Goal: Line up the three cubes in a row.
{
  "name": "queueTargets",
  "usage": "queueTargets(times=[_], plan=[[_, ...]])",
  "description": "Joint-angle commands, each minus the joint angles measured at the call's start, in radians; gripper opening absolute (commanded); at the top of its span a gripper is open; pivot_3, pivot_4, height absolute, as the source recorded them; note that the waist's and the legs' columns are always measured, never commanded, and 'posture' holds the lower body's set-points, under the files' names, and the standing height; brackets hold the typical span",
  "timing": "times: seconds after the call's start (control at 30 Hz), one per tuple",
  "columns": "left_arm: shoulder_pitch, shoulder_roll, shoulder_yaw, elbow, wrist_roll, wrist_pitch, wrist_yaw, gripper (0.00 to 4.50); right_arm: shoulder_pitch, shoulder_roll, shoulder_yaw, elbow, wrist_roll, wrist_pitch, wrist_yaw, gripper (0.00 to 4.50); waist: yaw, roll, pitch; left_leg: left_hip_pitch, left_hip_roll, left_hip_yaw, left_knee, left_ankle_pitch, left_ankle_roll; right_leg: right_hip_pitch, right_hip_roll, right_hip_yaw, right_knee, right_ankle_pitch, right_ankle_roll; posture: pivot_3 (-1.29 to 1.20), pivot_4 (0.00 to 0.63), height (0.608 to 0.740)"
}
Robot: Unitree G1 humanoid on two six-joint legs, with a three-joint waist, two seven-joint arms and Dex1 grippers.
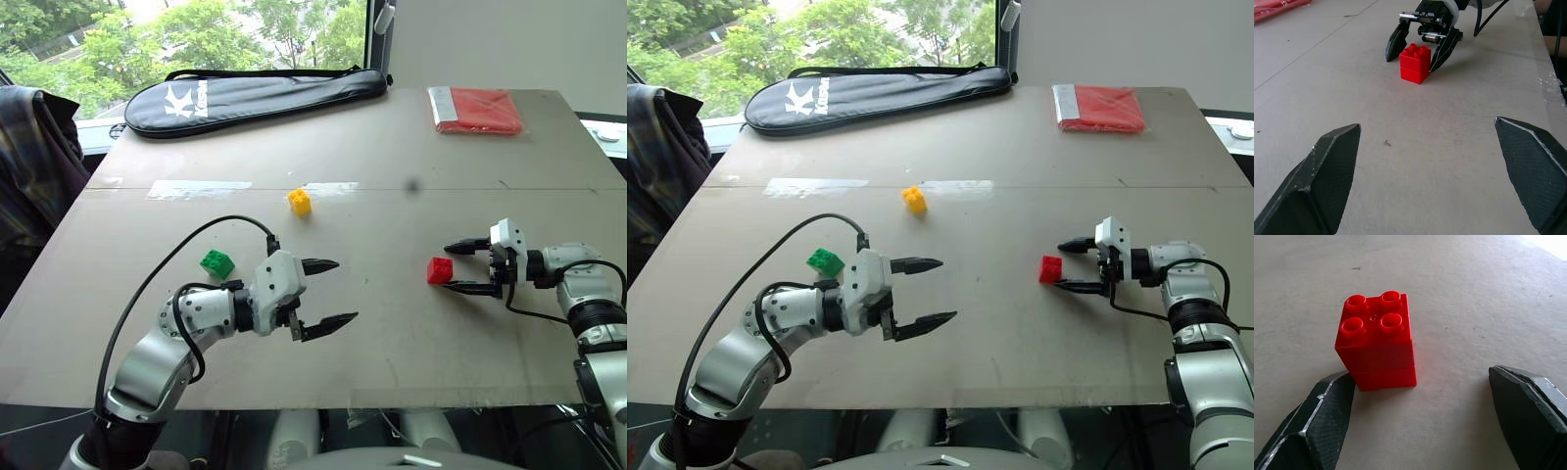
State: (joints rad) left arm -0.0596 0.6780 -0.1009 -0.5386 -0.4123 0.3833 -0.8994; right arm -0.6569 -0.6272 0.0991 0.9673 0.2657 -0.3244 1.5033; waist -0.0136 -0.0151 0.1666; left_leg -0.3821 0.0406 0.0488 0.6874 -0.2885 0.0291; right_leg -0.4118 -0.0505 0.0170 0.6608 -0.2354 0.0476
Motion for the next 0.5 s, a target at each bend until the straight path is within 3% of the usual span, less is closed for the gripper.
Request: queueTargets(times=[0.03,0.5], plan=[[-0.016,0.001,-0.002,-0.013,0.005,-0.021,-0.007,4.5,-0.013,-0.005,-0.032,0.026,-0.037,-0.021,-0.053,4.45,0.0,0.0,0.0,0.0,0.0,0.0,0.0,0.0,0.0,0.0,0.0,0.0,0.0,0.0,0.0,0.0,0.15,0.708],[-0.039,-0.02,-0.015,0.008,0.011,-0.03,-0.015,4.5,-0.02,-0.009,-0.064,0.053,-0.081,-0.054,-0.084,4.45,0.0,0.0,0.0,0.0,0.0,0.0,0.001,0.0,0.0,0.0,0.0,0.001,0.0,0.0,0.0,0.0,0.15,0.708]])
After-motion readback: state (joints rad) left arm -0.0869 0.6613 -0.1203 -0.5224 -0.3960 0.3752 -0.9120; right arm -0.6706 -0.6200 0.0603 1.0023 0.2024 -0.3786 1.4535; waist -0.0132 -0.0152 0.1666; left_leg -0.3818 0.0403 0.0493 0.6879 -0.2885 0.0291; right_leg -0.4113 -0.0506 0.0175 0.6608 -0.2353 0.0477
